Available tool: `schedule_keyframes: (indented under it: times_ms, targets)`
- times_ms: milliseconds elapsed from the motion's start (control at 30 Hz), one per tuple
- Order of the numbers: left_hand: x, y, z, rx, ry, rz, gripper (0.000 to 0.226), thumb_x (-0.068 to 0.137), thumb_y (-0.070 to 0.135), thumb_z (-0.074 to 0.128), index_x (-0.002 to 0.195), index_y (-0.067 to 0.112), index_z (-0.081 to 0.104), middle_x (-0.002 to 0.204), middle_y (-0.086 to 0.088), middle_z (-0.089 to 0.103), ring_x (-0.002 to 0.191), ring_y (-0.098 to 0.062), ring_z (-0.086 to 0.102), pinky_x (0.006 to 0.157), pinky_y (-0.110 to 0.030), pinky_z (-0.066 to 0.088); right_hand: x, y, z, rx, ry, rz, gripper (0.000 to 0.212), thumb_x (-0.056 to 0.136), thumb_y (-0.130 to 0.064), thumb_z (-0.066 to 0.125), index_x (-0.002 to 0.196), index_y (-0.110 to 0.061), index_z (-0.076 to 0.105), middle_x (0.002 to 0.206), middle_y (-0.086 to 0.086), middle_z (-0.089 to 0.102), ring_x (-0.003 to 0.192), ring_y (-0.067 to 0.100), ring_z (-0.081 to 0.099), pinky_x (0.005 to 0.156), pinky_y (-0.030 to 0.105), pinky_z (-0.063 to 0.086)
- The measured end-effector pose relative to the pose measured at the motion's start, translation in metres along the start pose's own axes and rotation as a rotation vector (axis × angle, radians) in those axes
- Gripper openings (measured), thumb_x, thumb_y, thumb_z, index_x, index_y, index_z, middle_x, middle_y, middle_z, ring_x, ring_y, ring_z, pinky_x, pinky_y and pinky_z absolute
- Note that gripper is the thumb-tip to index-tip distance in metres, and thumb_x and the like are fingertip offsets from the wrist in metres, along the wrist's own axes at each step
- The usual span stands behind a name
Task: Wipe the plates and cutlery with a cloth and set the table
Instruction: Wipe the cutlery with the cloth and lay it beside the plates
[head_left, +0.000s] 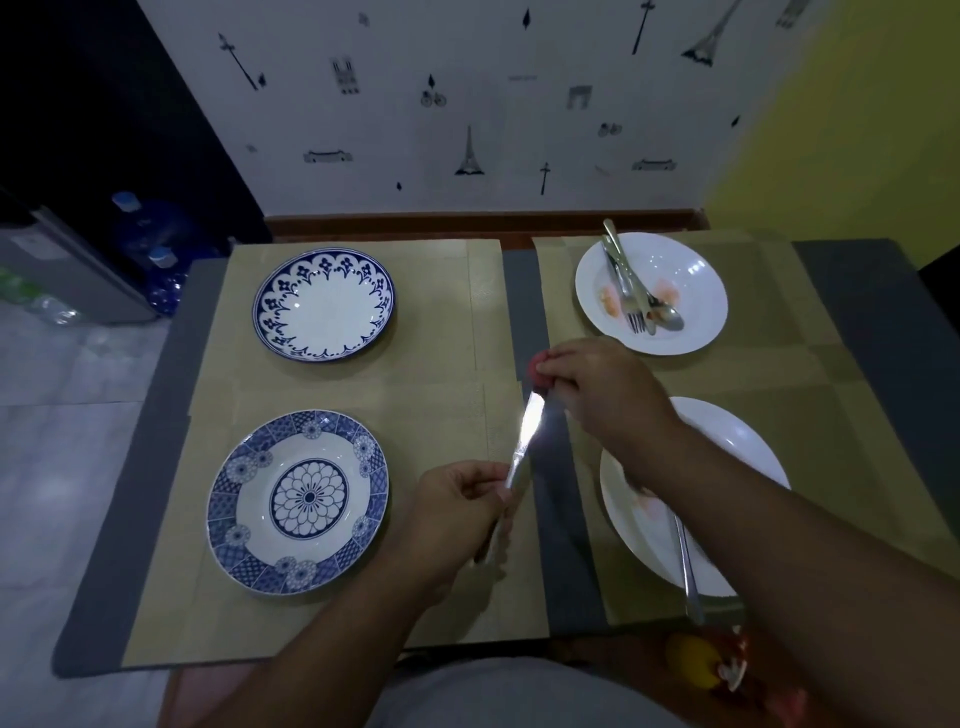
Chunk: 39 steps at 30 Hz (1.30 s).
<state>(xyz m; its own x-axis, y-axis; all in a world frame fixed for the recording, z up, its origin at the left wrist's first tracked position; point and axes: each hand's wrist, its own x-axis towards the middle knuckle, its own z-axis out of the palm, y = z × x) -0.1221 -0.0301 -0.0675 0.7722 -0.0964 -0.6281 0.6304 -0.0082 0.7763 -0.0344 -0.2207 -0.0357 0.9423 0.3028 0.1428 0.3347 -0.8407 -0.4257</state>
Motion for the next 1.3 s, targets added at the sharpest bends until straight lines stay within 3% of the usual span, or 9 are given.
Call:
schedule_keyframes:
  times_ms: [100, 200, 400, 533, 700, 867, 1067, 1200, 1300]
  targets:
    - [0.003, 0.002, 0.002, -0.011, 0.05, 0.016, 0.019, 0.097, 0.006, 0.061, 0.095, 0.021, 0.073, 0.066, 0.008, 0.071, 0.066, -0.012, 0.06, 0.067, -0.028, 0.051, -0.011, 0.0, 0.005, -0.017, 0.021, -0.012, 0.023, 0.084, -0.007, 0.072, 0.106, -0.013, 0.076, 0.109, 0.006, 0.073, 0.098, 0.023, 0.064, 0.089, 0.032, 0.05]
    - [0.005, 0.003, 0.003, -0.026, 0.099, 0.018, 0.013, 0.094, 0.009, 0.064, 0.102, 0.015, 0.073, 0.076, 0.003, 0.072, 0.064, -0.006, 0.06, 0.054, -0.016, 0.048, -0.016, 0.0, 0.012, 0.011, 0.011, -0.024, 0.026, 0.084, -0.009, 0.073, 0.11, -0.014, 0.075, 0.113, 0.006, 0.072, 0.1, 0.024, 0.064, 0.089, 0.04, 0.054]
    - [0.009, 0.003, 0.006, -0.071, 0.107, 0.02, 0.015, 0.095, 0.009, 0.064, 0.102, 0.015, 0.076, 0.081, -0.003, 0.071, 0.071, -0.012, 0.06, 0.066, -0.024, 0.05, -0.023, -0.006, 0.018, 0.039, 0.019, -0.081, 0.028, 0.082, -0.01, 0.075, 0.11, -0.014, 0.074, 0.112, 0.006, 0.072, 0.099, 0.025, 0.063, 0.085, 0.037, 0.052]
    - [0.011, 0.007, 0.006, -0.116, 0.083, 0.0, 0.014, 0.093, 0.008, 0.066, 0.102, 0.01, 0.076, 0.068, 0.007, 0.072, 0.059, -0.002, 0.061, 0.056, -0.018, 0.048, -0.037, -0.013, 0.019, 0.046, 0.006, -0.175, 0.032, 0.077, -0.005, 0.079, 0.108, -0.013, 0.075, 0.111, 0.008, 0.072, 0.097, 0.029, 0.065, 0.082, 0.04, 0.055]
    - [0.014, 0.009, 0.002, -0.138, 0.014, -0.045, 0.018, 0.089, -0.003, 0.065, 0.1, 0.005, 0.077, 0.085, -0.009, 0.075, 0.073, -0.013, 0.065, 0.071, -0.025, 0.055, -0.053, -0.023, 0.017, -0.009, -0.085, -0.372, 0.033, 0.074, -0.004, 0.08, 0.106, -0.013, 0.076, 0.113, 0.005, 0.071, 0.098, 0.024, 0.064, 0.083, 0.037, 0.055]
    - [0.007, 0.007, 0.002, -0.168, -0.019, -0.098, 0.019, 0.091, -0.002, 0.062, 0.103, 0.004, 0.075, 0.072, -0.004, 0.071, 0.058, -0.006, 0.064, 0.052, -0.017, 0.049, -0.016, -0.01, 0.002, 0.0, 0.023, -0.214, 0.025, 0.077, -0.001, 0.078, 0.1, -0.011, 0.077, 0.107, 0.006, 0.073, 0.099, 0.025, 0.066, 0.083, 0.045, 0.057]
    - [0.009, 0.009, -0.003, -0.098, 0.0, -0.051, 0.017, 0.091, -0.001, 0.062, 0.101, 0.005, 0.075, 0.072, 0.0, 0.071, 0.067, -0.009, 0.063, 0.058, -0.019, 0.049, -0.044, -0.025, 0.017, -0.003, -0.142, -0.412, 0.034, 0.075, -0.004, 0.078, 0.108, -0.012, 0.074, 0.116, 0.008, 0.07, 0.11, 0.022, 0.064, 0.094, 0.038, 0.054]
    - [0.004, 0.013, -0.009, -0.106, 0.004, -0.039, 0.02, 0.092, -0.004, 0.061, 0.093, 0.009, 0.075, 0.064, 0.004, 0.071, 0.055, -0.003, 0.065, 0.05, -0.015, 0.048, -0.016, -0.014, 0.018, -0.043, -0.051, -0.336, 0.039, 0.074, 0.003, 0.078, 0.11, -0.012, 0.073, 0.117, 0.01, 0.07, 0.107, 0.025, 0.066, 0.091, 0.039, 0.056]
    - [0.005, 0.016, -0.012, -0.075, 0.007, -0.014, 0.019, 0.091, -0.002, 0.063, 0.092, 0.013, 0.076, 0.068, 0.005, 0.073, 0.061, -0.003, 0.067, 0.054, -0.016, 0.049, -0.012, -0.014, 0.016, -0.089, -0.043, -0.334, 0.039, 0.077, 0.002, 0.076, 0.113, -0.012, 0.072, 0.118, 0.009, 0.069, 0.108, 0.025, 0.065, 0.089, 0.044, 0.056]
